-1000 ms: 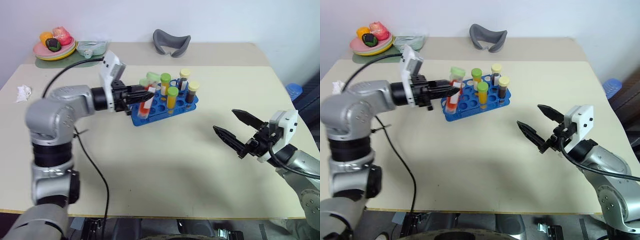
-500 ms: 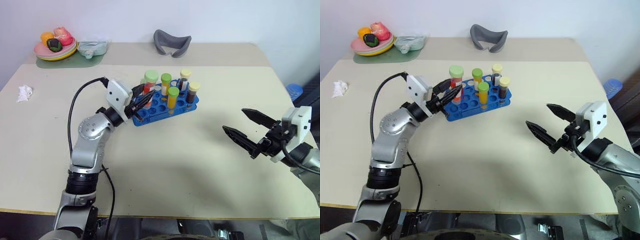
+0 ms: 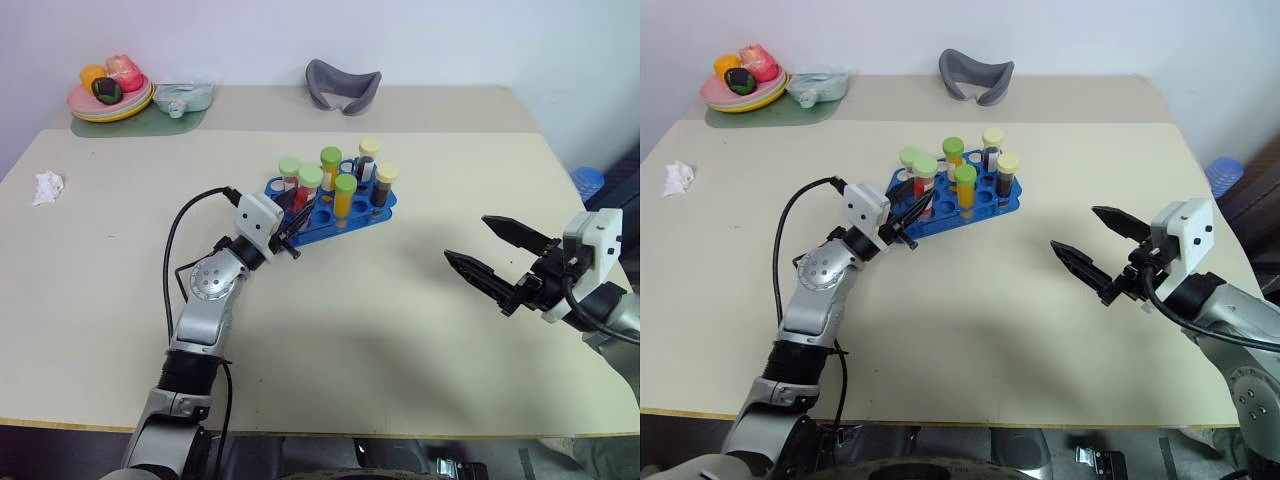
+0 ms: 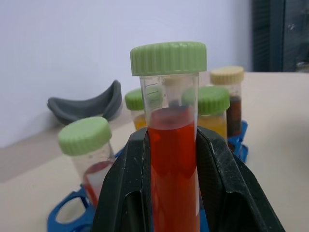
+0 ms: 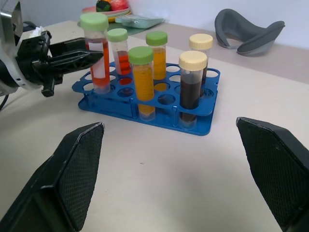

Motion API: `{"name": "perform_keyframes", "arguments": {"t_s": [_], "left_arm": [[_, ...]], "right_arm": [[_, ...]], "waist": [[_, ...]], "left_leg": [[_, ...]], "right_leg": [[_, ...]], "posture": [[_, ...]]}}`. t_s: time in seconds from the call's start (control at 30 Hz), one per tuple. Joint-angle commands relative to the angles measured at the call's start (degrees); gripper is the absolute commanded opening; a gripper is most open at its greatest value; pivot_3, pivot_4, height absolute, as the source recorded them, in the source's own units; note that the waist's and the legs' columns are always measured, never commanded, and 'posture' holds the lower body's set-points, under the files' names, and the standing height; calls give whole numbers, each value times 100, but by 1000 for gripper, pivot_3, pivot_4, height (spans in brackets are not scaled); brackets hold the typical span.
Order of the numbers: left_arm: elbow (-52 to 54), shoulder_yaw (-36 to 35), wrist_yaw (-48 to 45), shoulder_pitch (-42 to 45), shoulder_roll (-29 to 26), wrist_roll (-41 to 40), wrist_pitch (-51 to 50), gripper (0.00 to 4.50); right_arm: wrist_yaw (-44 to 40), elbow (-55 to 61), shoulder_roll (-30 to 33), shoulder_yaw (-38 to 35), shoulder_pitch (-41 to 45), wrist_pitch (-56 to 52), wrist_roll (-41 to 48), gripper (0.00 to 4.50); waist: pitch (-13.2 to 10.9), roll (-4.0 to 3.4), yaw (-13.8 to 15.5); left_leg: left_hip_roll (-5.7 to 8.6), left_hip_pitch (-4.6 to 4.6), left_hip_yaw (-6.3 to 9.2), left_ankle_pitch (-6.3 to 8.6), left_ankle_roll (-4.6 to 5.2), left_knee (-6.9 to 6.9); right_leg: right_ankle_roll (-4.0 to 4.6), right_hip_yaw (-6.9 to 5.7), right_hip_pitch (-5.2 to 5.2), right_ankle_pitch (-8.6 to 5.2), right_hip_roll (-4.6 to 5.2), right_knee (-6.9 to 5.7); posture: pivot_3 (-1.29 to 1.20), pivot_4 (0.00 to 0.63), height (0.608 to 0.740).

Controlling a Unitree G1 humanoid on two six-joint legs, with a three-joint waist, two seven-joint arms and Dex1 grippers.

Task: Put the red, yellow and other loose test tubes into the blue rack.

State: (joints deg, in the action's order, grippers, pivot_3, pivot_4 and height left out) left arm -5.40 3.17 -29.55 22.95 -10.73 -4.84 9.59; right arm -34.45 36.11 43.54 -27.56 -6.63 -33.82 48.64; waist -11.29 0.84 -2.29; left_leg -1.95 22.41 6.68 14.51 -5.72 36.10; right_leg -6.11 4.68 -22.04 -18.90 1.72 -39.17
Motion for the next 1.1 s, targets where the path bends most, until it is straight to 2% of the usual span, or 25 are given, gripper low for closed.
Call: {"name": "perform_keyframes", "arguments": {"t_s": [0.03, 0.53, 0.6, 0.77, 0.87, 0.93, 1.1], "left_arm": [[-220, 107, 104, 63, 79, 112, 280, 714], [-568, 197, 90, 145, 75, 119, 478, 714], [-526, 174, 3, 119, 90, -25, 400, 1803], [-253, 68, -21, 26, 196, -320, 432, 4165], [304, -73, -256, -166, 170, -921, 82, 4165], [688, -109, -304, -359, -15, -1037, -274, 4165], [1787, -272, -648, -1180, -890, -1462, -1456, 4165]], "right_arm": [[65, 275, 46, -175, 59, 6, 133, 4500], [291, 437, -69, -141, -20, 10, 174, 4500], [309, 444, -68, -132, -25, 9, 186, 4500], [367, 446, -88, -72, 11, 3, 202, 4500], [369, 433, -127, 7, 21, 16, 190, 4500], [339, 390, -162, 83, 19, 35, 163, 4500], [120, 254, -311, 332, -202, 130, 4, 4500]], "waist": [[0, 0, 0], [2, -1, 4], [2, -1, 3], [2, -1, -5], [1, -1, -11], [2, -1, -19], [3, -4, -16]], "left_leg": [[0, 0, 0, 0, 0, 0], [0, -4, 0, 0, 0, -1], [0, -3, 0, 0, 0, -1], [0, -4, 1, 0, 0, -1], [-1, -3, 1, 0, 0, -2], [-1, -4, 1, 0, 0, -4], [-2, -7, 2, 0, 0, -6]], "right_leg": [[0, 0, 0, 0, 0, 0], [0, -1, 4, 0, -1, 1], [0, -1, 4, 0, 0, 1], [0, -1, 4, 0, -1, 1], [0, -1, 3, 0, 0, 1], [0, -1, 3, 0, -1, 1], [0, 0, 4, 0, -2, 0]], "posture": [[0, 150, 740], [0, 150, 740], [0, 150, 740], [0, 150, 740], [0, 150, 740], [0, 150, 740], [0, 150, 740]]}}
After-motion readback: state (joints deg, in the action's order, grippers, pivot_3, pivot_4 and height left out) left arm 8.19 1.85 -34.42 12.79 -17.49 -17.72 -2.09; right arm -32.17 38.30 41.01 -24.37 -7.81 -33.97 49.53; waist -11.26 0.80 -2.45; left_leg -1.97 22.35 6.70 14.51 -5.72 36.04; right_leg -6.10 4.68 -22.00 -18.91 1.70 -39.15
